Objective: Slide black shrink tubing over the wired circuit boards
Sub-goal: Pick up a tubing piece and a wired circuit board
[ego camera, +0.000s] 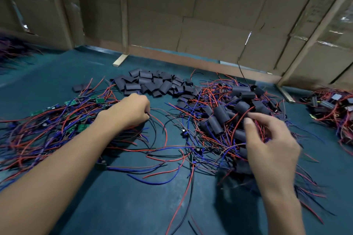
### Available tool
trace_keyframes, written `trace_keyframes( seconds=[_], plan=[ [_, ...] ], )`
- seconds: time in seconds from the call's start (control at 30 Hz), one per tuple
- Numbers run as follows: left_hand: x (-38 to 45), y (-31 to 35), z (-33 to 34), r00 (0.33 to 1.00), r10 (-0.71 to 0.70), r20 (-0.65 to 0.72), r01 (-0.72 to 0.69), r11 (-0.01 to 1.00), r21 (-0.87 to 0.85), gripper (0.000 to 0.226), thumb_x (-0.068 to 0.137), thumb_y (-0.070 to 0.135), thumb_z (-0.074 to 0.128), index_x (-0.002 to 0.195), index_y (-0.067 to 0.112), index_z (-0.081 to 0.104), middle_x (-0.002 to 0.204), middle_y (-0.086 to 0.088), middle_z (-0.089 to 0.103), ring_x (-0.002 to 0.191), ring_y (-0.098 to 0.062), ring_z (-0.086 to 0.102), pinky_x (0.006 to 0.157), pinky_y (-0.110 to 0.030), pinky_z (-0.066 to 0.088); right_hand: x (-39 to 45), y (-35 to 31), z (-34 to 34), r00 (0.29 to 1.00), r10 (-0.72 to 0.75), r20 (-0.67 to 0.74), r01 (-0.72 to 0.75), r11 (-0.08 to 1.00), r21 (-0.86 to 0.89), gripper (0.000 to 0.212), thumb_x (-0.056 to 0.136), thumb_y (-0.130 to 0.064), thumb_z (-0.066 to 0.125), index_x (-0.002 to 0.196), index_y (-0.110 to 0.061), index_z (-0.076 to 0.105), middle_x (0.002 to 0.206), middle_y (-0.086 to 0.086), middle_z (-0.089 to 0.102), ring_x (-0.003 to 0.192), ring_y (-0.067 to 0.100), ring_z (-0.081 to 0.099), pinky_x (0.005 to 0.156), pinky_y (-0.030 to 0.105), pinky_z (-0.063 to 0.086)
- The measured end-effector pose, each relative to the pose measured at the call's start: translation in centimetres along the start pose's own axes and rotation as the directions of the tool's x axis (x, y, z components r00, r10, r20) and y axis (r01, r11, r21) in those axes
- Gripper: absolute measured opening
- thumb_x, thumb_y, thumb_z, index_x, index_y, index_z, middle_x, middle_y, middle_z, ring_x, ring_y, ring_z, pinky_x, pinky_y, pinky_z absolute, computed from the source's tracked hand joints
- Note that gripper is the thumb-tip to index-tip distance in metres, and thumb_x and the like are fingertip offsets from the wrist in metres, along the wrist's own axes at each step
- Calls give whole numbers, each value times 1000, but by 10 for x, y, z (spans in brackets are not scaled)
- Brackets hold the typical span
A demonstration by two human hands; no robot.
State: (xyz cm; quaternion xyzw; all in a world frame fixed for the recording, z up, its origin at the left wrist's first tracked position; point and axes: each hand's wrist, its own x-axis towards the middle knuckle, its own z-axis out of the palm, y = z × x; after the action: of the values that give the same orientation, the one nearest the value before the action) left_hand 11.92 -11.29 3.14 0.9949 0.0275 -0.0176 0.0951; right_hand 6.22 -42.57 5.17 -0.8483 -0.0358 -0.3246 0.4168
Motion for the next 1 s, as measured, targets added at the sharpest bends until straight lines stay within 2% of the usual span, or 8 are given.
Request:
trace_keyframes(
  seconds=[0.2,0.37,0.47,0.53,0.6,0.73,0.83,1.0],
  plan=[
    [-28,29,-39,929,88,-360,-264,839,-476,11,90,31,73,98,26,78,87,14,76,81,-1,66,73,-11,46,5,-36,27,937,-227,266,168,959,226,9,92,-15,74,100,-18,77,93,-9,74,86,4,68,82,14,48],
    [-55,65,-56,985,122,-122,-132,85,-988,19,89,21,70,104,11,75,86,-2,72,75,-12,68,57,-20,47,6,-41,45,940,53,336,-211,865,455,14,95,-10,69,106,-16,74,93,-3,78,87,8,71,84,27,55],
    [-63,76,-47,985,166,53,79,-157,-984,25,87,17,68,107,2,73,89,-10,69,76,-15,71,56,-19,50,-3,-38,50,784,259,564,-609,494,620,22,98,-28,61,106,-12,74,95,11,78,83,21,74,78,36,58],
    [-65,77,-40,972,182,146,192,-271,-943,20,85,14,68,100,2,74,89,-11,69,79,-17,73,58,-20,55,-7,-32,44,618,234,750,-785,141,603,50,95,-49,51,102,-9,79,103,16,77,87,28,76,75,37,62],
    [-66,73,-36,956,210,204,271,-368,-889,22,79,12,69,95,1,78,89,-13,72,81,-17,75,60,-19,57,-8,-24,35,547,150,823,-829,-41,558,49,95,-44,48,103,-9,81,113,16,75,99,31,75,78,39,62],
    [-67,66,-28,909,334,249,399,-528,-750,31,81,7,61,105,-8,75,92,-18,71,84,-21,74,67,-25,61,-8,-19,32,524,96,846,-850,132,511,36,85,-24,55,107,-9,80,118,17,73,94,27,75,75,35,61],
    [-70,69,-16,857,408,315,499,-503,-706,31,80,11,63,106,1,76,95,-11,65,83,-16,64,62,-25,56,-10,-29,38,498,130,857,-836,334,435,38,83,-37,64,98,-6,81,104,18,76,77,24,74,65,32,61],
    [-76,72,1,887,335,317,379,-139,-915,39,82,27,71,119,17,74,97,0,67,79,-10,56,63,-22,38,-15,-32,43,431,157,889,-837,439,328,34,75,-40,81,83,-7,78,76,14,66,63,23,66,61,36,61]
  ],
)
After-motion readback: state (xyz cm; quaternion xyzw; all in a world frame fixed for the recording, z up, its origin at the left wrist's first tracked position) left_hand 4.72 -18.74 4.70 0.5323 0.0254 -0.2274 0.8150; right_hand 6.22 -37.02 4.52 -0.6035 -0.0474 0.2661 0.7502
